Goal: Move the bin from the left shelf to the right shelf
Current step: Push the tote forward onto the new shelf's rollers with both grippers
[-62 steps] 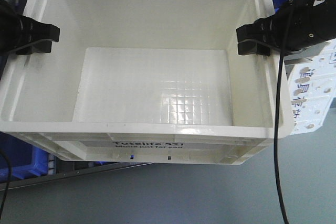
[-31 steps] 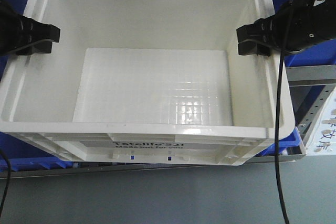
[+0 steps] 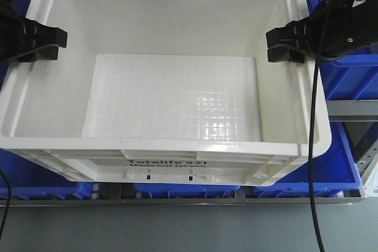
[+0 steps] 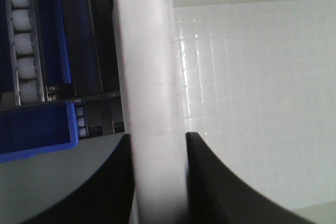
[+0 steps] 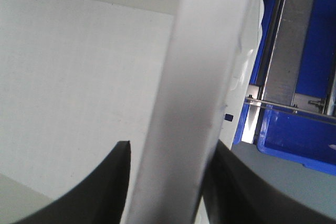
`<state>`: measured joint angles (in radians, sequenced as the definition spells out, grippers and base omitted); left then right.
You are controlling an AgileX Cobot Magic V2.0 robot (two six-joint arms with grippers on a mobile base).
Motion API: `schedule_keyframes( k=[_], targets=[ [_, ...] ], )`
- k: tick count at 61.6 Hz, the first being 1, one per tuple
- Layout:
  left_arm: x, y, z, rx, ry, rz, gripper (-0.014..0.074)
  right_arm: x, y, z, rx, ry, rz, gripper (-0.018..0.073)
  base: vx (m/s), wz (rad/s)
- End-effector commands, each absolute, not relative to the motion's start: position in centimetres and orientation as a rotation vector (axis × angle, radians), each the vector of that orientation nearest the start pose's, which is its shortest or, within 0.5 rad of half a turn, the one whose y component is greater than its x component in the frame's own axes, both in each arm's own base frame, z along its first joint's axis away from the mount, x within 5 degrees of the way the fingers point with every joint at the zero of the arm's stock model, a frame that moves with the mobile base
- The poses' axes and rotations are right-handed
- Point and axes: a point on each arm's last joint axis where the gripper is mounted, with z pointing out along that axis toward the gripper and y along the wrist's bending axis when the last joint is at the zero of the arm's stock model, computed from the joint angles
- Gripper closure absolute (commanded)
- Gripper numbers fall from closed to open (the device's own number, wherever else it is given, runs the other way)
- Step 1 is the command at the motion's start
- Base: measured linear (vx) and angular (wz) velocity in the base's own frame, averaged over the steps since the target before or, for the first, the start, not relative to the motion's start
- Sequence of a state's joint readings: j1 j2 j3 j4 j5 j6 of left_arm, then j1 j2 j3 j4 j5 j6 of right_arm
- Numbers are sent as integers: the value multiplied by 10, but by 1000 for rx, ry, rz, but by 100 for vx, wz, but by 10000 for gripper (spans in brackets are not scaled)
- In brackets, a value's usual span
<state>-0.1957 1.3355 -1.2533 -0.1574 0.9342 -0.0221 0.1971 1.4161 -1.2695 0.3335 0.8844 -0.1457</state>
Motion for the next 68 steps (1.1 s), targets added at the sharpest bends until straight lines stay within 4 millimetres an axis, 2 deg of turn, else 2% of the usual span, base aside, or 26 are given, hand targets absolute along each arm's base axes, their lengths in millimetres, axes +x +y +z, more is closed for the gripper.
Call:
schedule_keyframes(
  k=[1, 68],
  targets=[
    [265, -68, 389, 157, 2317, -333, 601, 286, 80, 376, -268, 2306, 431, 564, 19, 2],
    [265, -68, 389, 157, 2317, -333, 601, 286, 80, 376, -267, 2305, 431, 564, 20, -1]
  ],
)
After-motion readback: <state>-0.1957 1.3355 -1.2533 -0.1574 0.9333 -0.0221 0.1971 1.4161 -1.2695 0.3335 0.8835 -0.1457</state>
